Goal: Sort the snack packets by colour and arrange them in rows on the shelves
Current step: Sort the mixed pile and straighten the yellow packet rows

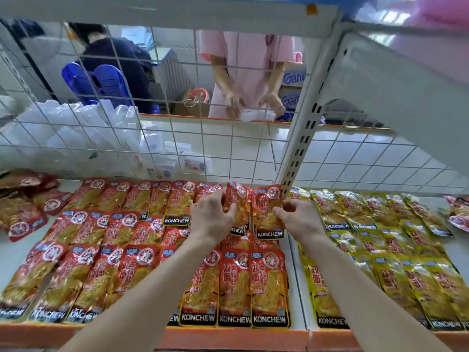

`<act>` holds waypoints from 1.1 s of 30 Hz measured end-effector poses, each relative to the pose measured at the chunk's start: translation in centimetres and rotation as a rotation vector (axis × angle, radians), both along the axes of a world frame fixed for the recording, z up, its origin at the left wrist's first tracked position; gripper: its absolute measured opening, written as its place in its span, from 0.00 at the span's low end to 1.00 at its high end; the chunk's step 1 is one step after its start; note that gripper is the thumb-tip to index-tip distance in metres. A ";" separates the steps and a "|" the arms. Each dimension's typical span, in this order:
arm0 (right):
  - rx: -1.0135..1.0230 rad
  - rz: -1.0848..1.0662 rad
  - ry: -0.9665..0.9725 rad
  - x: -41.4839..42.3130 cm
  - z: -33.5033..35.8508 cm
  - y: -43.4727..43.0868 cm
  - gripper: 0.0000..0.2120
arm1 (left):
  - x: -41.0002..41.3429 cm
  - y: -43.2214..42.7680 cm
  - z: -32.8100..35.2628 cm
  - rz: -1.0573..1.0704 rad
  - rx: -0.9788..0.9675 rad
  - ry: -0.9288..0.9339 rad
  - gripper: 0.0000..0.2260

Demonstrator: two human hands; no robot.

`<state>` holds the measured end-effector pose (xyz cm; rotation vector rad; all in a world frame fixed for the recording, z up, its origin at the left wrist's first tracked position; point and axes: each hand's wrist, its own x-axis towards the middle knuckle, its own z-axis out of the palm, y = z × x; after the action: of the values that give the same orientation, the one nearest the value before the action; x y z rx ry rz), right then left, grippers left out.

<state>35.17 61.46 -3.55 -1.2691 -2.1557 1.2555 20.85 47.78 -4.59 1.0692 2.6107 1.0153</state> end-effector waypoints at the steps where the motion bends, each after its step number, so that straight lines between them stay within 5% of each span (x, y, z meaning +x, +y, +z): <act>1: 0.005 0.003 -0.014 -0.2 -0.1 0.0 0.03 | -0.1 0.1 -0.2 0.021 -0.040 0.044 0.12; 9: 0.169 0.014 -0.124 -1.7 -1.0 0.0 0.13 | -0.9 0.7 -1.2 0.005 -0.234 0.091 0.19; 20: 0.307 0.008 -0.179 -2.1 -1.4 -1.1 0.12 | -0.9 0.6 -1.7 -0.014 -0.210 0.090 0.24; 33: 0.300 -0.086 -0.202 -2.5 -2.5 -1.6 0.16 | -1.0 0.3 -1.5 -0.085 -0.287 0.158 0.19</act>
<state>32.71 59.85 -6.04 -1.3885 -2.2918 0.7616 19.90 48.07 -6.10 1.2162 2.6966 0.5359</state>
